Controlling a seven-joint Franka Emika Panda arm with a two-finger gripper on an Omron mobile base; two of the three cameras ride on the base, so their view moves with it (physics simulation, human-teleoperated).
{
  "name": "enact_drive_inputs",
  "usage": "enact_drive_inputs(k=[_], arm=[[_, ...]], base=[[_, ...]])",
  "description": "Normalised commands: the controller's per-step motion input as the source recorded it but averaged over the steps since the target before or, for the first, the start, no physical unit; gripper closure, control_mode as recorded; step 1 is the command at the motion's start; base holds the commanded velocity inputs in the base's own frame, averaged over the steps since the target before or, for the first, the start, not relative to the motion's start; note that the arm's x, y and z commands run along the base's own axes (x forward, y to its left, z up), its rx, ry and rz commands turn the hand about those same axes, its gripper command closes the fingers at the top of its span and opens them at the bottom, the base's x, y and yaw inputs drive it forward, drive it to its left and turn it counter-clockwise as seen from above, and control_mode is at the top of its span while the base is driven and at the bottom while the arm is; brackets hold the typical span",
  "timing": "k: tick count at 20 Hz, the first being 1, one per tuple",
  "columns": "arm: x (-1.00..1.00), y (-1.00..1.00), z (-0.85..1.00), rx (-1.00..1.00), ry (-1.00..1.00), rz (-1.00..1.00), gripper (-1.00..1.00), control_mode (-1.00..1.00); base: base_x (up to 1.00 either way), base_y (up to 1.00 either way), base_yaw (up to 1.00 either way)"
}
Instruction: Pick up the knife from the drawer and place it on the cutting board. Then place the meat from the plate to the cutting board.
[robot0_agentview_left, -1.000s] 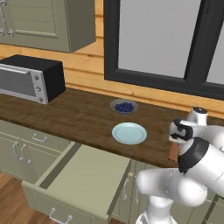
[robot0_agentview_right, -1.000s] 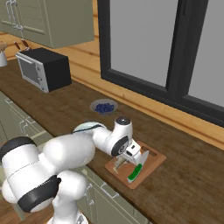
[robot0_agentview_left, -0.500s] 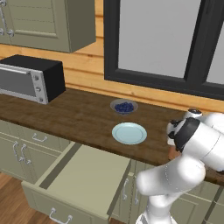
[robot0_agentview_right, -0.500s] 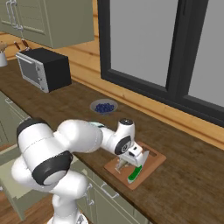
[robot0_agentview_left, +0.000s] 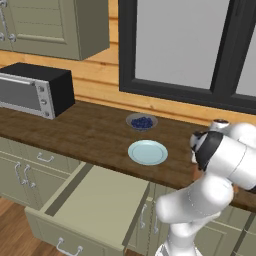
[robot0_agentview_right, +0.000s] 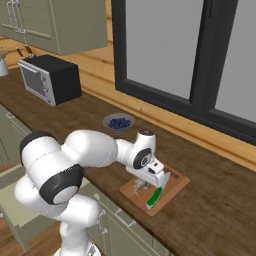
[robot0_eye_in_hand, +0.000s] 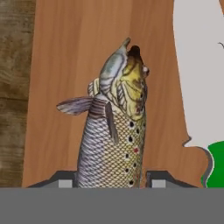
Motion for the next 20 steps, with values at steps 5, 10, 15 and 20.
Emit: enact_drive_inputs(k=[5, 10, 15, 20], arm=[[-0.2, 0.01, 0.43, 0.0, 0.0, 0.0, -1.0, -1.0], [-0.51, 0.11, 0.68, -0.04, -0.08, 0.0, -1.0, -1.0], [-0.63, 0.09, 0.72, 0.0, -0.13, 0.0, -1.0, -1.0], [-0.36, 0.6, 0.74, 0.0, -0.18, 0.03, -1.0, -1.0]], base=[[0.0, 0.0, 0.0], [0.0, 0.0, 0.0], [0.0, 0.0, 0.0], [0.0, 0.0, 0.0]])
